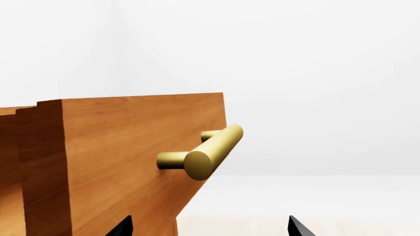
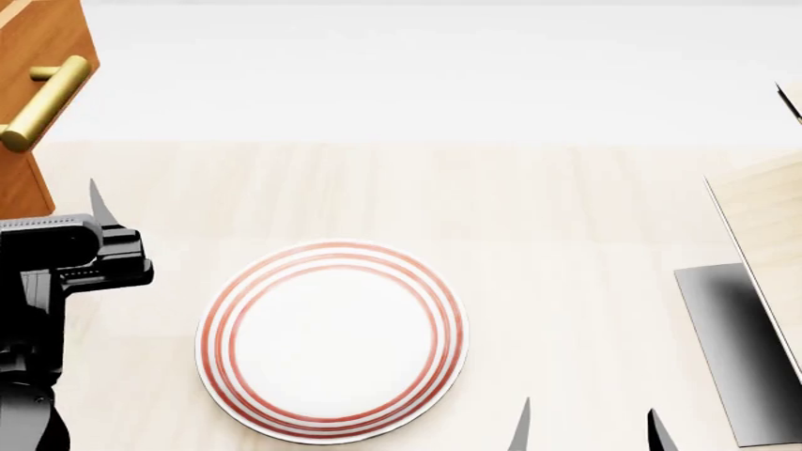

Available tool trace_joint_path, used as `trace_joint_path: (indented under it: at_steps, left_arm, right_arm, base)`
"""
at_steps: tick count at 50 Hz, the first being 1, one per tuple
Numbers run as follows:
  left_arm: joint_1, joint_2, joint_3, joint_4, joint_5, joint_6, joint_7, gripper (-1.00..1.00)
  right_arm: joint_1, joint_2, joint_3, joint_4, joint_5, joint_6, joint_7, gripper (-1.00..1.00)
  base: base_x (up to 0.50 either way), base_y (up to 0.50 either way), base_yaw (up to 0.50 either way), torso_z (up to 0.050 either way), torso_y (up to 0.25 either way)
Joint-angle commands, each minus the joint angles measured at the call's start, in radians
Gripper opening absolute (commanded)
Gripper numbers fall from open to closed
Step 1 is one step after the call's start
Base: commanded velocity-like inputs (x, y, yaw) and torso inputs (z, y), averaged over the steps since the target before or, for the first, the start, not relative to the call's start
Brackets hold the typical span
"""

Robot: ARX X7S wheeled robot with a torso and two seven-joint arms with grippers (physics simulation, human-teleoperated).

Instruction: Close the top drawer of the cabinet.

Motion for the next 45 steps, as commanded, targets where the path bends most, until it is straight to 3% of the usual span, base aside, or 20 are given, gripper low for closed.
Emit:
trace_joint_path:
  at_steps: [1,45]
  left_arm:
    - [-0.043,-0.008,-0.027,-0.067,-0.018,0.006,-0.021,1.00]
    - [-0.146,-0.048,-0.102,-0.216,-0.072,0.019,-0.068,1.00]
  right_arm:
    - [0.002,0.004,-0.006,0.006,0.002,-0.004,0.003,1.00]
    - [0.005,0.018,-0.022,0.014,0.011,-0.012,0.020,1.00]
  base:
    - [0.00,0.00,0.00,0.000,0.000]
    - [0.00,0.00,0.00,0.000,0.000]
